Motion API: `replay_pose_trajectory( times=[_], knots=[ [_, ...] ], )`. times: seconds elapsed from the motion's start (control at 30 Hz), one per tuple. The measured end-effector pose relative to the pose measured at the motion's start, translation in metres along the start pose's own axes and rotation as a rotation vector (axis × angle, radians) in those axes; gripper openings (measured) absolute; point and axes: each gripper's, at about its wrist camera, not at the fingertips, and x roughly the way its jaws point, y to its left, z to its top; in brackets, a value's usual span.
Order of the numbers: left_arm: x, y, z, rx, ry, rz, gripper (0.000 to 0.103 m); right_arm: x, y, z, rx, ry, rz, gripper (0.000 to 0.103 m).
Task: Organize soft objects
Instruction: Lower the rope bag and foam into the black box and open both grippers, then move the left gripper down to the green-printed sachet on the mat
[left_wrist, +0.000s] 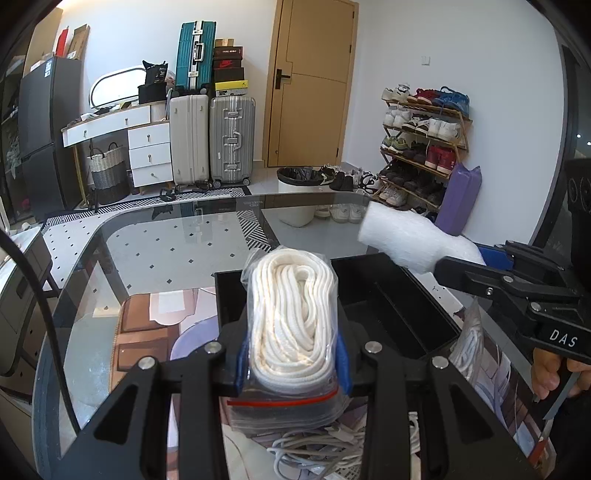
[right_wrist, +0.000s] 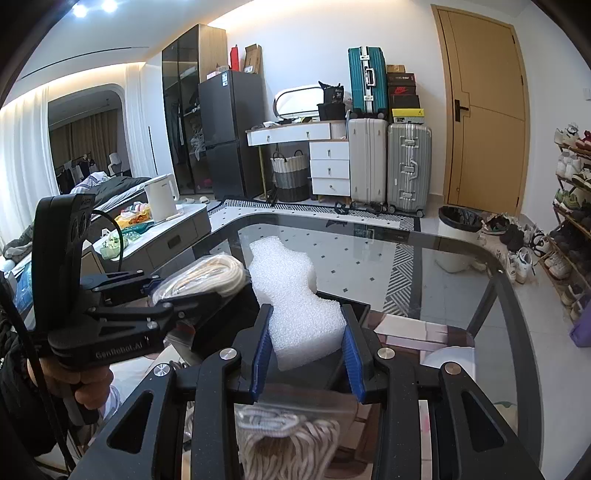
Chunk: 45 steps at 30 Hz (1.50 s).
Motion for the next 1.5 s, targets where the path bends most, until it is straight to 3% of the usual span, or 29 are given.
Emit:
replay_pose_trajectory(
  times=[0.1, 0.17, 0.23, 0.27, 0.47, 0.53, 0.63, 1.07, 1.5],
  knots=[
    [0.006, -0.001, 0.002, 0.001, 0.007, 0.002, 0.035, 0.010, 0.003, 0.003, -0.003, 0.006, 0.006, 0.035],
    [0.008, -0.002, 0.001, 0.001, 0.016, 0.005, 0.036, 0.016, 0.005, 0.003, -0.006, 0.015, 0.000, 0.046],
    [0.009, -0.003, 0.001, 0.006, 0.024, 0.002, 0.040, 0.019, 0.004, 0.003, 0.000, 0.020, -0.010, 0.064],
    [0.009, -0.004, 0.000, 0.010, 0.029, 0.003, 0.042, 0.018, 0.004, 0.002, 0.004, 0.016, -0.008, 0.066],
    [0.000, -0.005, -0.001, 0.014, 0.028, 0.007, 0.066, -0.003, -0.006, -0.008, 0.037, -0.007, -0.023, 0.087],
    [-0.008, -0.005, -0.002, 0.001, 0.012, 0.009, 0.093, -0.014, -0.009, -0.014, 0.053, -0.015, -0.028, 0.092],
    [-0.022, -0.004, -0.005, -0.008, -0.029, 0.012, 0.101, -0.029, -0.014, -0.023, 0.088, -0.024, -0.032, 0.102],
    [-0.067, 0.003, -0.041, -0.024, -0.033, 0.038, 0.103, -0.063, 0.004, -0.072, 0.157, 0.018, -0.009, 0.102],
    [-0.090, 0.004, -0.083, -0.034, 0.002, 0.045, 0.103, -0.085, 0.035, -0.093, 0.124, 0.018, -0.033, 0.102]
  ],
)
